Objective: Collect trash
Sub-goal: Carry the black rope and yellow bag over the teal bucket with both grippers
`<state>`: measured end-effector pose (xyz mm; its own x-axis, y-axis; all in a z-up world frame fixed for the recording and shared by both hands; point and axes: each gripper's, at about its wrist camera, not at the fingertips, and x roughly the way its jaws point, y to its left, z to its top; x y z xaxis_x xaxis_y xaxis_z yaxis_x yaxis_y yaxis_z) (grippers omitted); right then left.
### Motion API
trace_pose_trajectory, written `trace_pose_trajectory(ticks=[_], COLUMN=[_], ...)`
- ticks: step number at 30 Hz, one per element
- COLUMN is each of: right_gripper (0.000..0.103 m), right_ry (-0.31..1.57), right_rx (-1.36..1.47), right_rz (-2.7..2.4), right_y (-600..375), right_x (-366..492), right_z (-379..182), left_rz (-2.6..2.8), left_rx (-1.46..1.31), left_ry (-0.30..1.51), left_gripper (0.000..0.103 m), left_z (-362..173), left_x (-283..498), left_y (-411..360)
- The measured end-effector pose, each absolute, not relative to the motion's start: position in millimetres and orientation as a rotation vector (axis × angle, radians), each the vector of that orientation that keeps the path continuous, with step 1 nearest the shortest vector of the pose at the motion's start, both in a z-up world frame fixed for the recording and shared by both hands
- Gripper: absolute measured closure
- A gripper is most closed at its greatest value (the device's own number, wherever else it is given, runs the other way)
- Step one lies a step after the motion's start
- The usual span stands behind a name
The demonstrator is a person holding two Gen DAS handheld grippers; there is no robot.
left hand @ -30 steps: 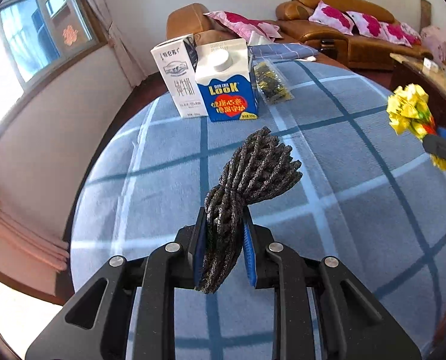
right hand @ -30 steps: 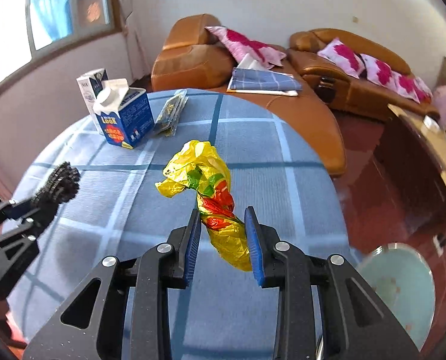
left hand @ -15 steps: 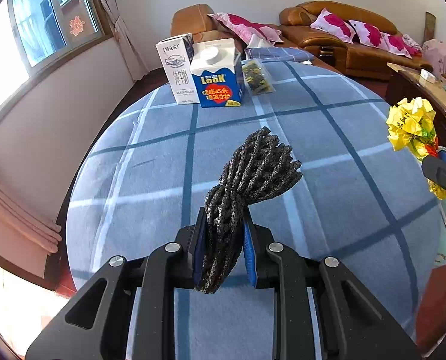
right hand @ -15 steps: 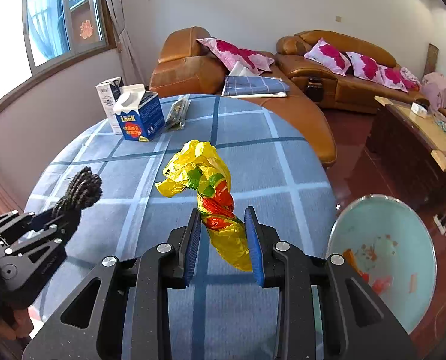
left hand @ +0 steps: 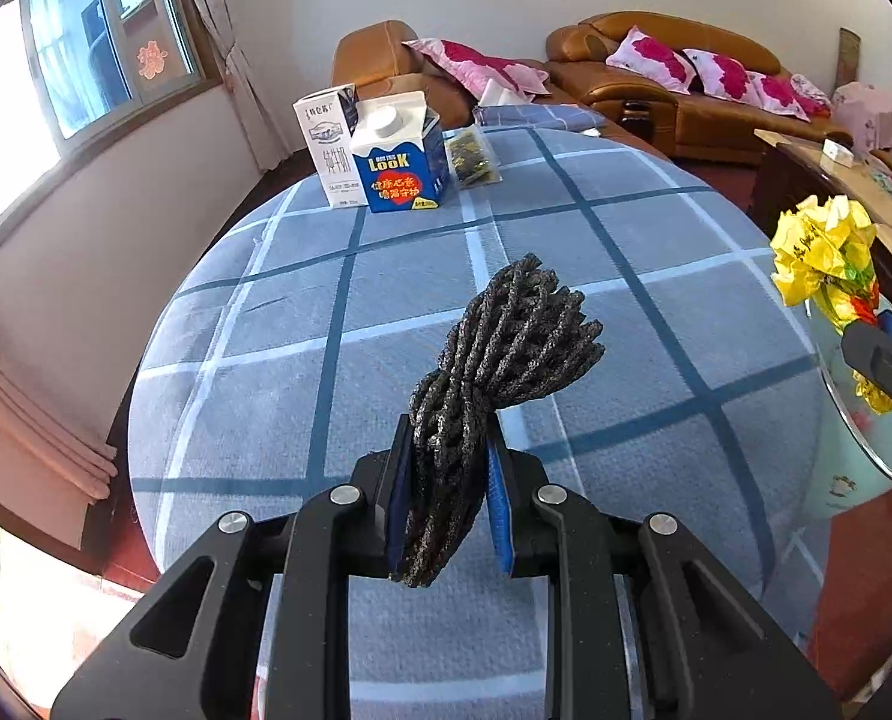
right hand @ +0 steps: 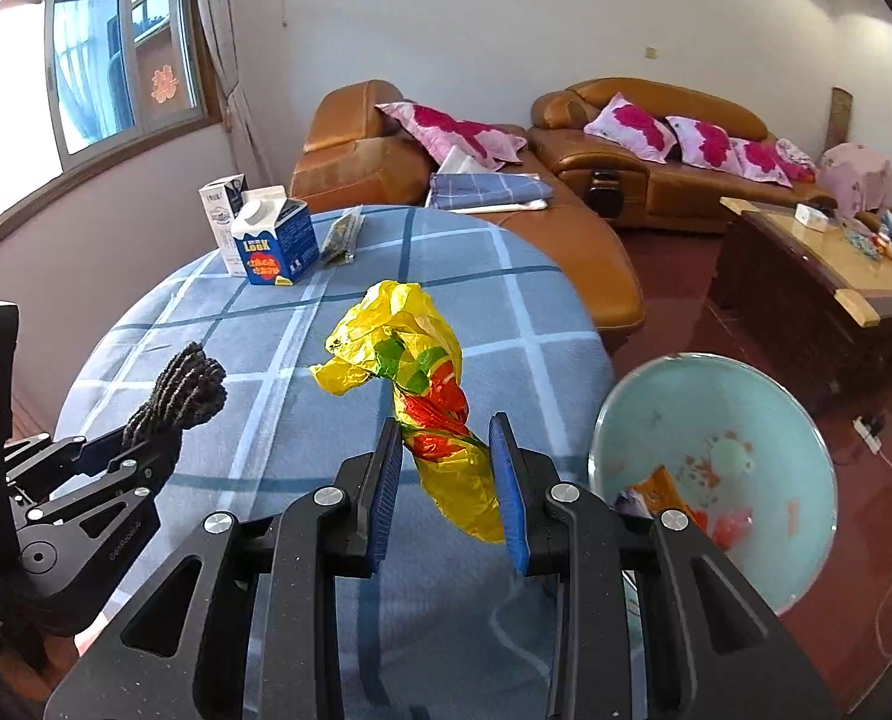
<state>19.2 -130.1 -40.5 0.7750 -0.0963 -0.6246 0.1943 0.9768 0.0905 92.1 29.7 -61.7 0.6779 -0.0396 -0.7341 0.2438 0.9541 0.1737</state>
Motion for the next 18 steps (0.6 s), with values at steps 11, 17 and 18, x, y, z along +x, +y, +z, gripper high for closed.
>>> trace_pose_trajectory(ticks=[11, 17, 18], right_gripper=[0.073, 0.073, 0.073], right_ry=[0.662, 0.654, 0.653], right_rx=[0.184, 0.205, 0.206], right_rz=[-0.19, -0.219, -0.221], right_y=[-145.0, -158.0, -159.5], right_x=[-9.8, -23.5, -25.5], right_z=[-47.1, -49.2, -49.3], left_rz=[-0.165, -0.187, -0.191], left_rx=[0.267, 0.278, 0.282], left_ry=[0.797, 0.788, 0.787], left_gripper=[0.081, 0.08, 0.08], left_z=[-58.7, -57.5, -57.5], left_x=[68.7, 58.0, 56.3], left_y=[17.1, 3.6, 0.9])
